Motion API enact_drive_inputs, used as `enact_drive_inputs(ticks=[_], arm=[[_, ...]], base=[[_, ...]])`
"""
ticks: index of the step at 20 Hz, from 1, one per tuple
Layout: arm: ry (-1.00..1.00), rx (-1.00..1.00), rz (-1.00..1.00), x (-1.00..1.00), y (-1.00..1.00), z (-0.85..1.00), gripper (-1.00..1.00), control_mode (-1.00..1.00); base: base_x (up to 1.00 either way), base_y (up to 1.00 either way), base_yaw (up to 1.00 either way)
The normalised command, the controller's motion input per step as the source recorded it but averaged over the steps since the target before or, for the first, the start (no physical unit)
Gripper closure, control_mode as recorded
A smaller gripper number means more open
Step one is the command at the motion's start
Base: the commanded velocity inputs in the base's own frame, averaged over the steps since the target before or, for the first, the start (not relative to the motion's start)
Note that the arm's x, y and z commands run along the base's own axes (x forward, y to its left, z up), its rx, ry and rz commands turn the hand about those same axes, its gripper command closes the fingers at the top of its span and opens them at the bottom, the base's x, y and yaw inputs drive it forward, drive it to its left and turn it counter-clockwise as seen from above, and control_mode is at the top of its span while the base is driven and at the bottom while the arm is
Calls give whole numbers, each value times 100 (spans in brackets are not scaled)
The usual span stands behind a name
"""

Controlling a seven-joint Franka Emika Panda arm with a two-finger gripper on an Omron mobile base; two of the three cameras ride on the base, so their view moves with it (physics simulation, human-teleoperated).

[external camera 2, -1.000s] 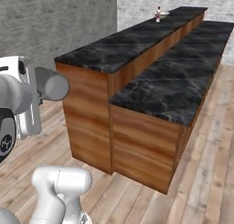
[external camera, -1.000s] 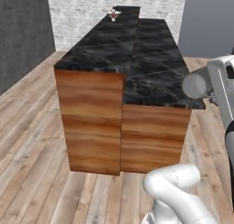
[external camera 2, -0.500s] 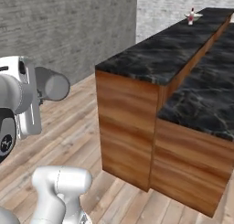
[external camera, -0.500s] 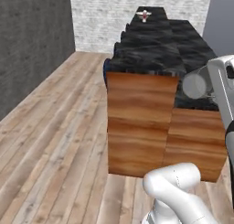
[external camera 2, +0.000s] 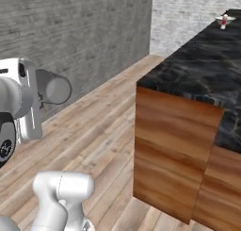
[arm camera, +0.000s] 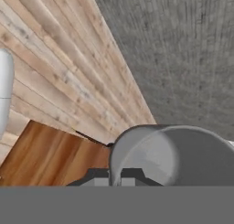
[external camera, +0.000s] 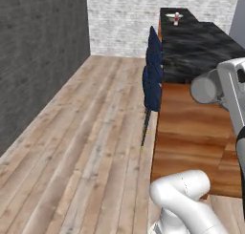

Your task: There is a bowl on the dining counter. Grab a lemon wedge from the fridge and place it in the bowl. Then get the liquor bottle and glass cup from the cabinet and place them next to the bowl.

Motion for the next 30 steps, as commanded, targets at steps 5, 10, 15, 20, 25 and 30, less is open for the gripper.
enact_drive_inputs(ticks=[5, 10, 15, 20, 25, 30], arm=[[0, 0, 0, 0, 0, 0, 100, 100], [0, 0, 0, 0, 0, 0, 100, 100], [0, 0, 0, 0, 0, 0, 100, 100], [0, 0, 0, 0, 0, 0, 100, 100], [0, 0, 0, 0, 0, 0, 100, 100], [0, 0, 0, 0, 0, 0, 100, 100]], base=[[100, 96, -30], [100, 96, -35], [89, 100, -31], [90, 100, -30], [99, 98, -29], [100, 75, -43]])
